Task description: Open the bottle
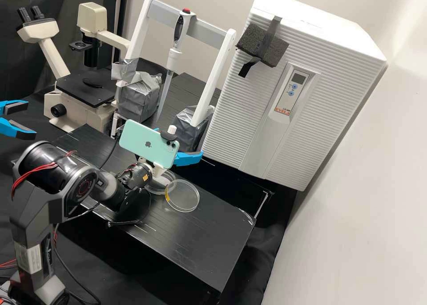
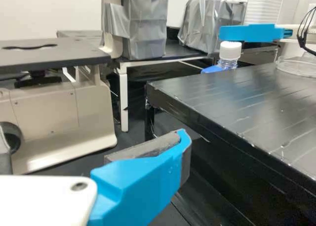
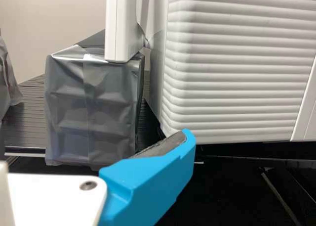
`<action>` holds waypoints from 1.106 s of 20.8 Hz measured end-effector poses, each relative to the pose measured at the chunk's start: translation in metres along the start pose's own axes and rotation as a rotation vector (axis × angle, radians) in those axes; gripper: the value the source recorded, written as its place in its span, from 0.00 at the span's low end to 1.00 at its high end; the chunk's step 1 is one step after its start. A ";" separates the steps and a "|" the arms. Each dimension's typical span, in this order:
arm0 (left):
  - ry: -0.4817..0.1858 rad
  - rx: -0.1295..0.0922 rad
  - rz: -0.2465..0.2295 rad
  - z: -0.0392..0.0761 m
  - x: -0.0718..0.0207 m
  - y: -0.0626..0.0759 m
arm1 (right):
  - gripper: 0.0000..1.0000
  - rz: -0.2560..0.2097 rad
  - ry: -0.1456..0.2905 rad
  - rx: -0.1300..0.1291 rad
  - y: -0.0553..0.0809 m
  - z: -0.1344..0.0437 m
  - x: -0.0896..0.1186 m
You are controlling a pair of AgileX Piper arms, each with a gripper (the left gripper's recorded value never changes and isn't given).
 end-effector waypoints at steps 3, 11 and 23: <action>-0.011 0.004 -0.010 0.001 0.0001 -0.001 | 1.00 0.000 0.000 0.000 0.000 0.000 0.000; -0.011 0.004 -0.010 0.001 0.0001 -0.001 | 1.00 0.021 0.021 0.010 0.007 -0.007 -0.009; -0.011 0.004 -0.010 0.001 0.0001 -0.001 | 1.00 -0.008 0.165 -0.057 -0.016 -0.047 -0.028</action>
